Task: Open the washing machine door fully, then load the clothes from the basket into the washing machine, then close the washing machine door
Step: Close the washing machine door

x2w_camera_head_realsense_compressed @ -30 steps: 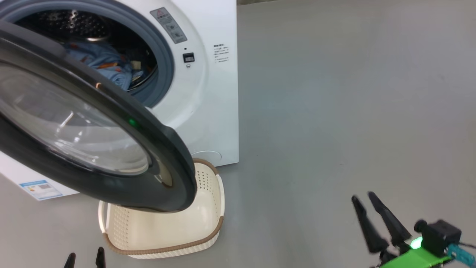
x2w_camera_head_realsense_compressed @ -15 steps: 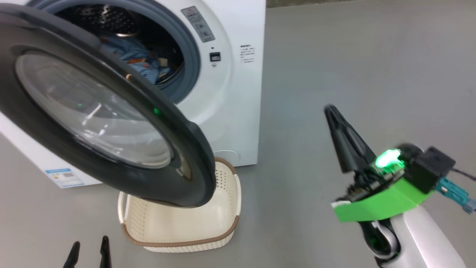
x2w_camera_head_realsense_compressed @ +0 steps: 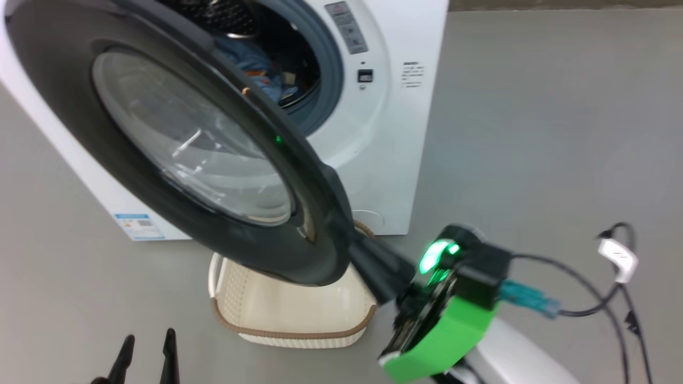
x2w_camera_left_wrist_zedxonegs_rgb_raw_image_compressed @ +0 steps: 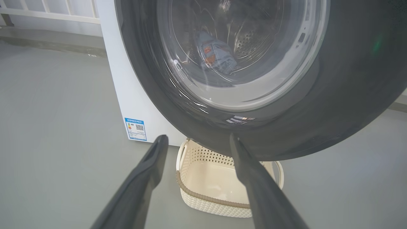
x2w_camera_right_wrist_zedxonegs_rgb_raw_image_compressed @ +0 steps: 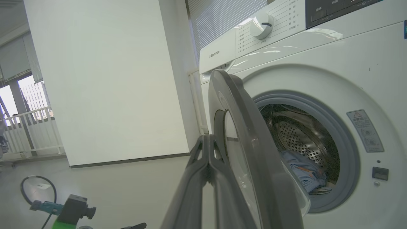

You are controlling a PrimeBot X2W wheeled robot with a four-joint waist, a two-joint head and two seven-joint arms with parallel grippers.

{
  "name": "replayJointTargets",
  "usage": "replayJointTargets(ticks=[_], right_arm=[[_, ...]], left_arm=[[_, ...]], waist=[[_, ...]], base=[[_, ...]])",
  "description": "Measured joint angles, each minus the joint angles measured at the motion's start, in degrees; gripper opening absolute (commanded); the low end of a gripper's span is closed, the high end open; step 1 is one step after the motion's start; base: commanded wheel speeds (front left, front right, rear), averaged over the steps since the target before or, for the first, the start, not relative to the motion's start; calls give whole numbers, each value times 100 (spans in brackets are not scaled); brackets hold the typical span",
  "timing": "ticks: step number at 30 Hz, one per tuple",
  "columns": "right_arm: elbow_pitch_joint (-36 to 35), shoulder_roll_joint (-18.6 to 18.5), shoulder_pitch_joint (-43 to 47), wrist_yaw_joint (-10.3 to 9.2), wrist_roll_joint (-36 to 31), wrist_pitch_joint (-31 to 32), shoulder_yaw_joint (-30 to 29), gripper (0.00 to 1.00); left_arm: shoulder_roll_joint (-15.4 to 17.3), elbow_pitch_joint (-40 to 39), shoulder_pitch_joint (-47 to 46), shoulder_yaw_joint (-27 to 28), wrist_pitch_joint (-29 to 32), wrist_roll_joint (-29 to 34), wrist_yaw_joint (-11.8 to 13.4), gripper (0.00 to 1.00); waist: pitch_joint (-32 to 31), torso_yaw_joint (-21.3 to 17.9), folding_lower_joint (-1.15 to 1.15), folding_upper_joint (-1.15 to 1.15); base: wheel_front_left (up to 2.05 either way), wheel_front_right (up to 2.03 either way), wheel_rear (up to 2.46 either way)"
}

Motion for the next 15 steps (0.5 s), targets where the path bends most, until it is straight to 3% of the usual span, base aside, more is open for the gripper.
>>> replayJointTargets(ticks=[5,15], right_arm=[[423,23,59,0,215,0,424,0],[1270,62,151,0,318,1,575,0]], left_arm=[[-3,8,-82,-57,0,-69,1,100],[-9,54,-213,-186,0,-271,0,100]], waist=[[92,184,0,0],[383,349,0,0]], base=[[0,0,0],[0,0,0]])
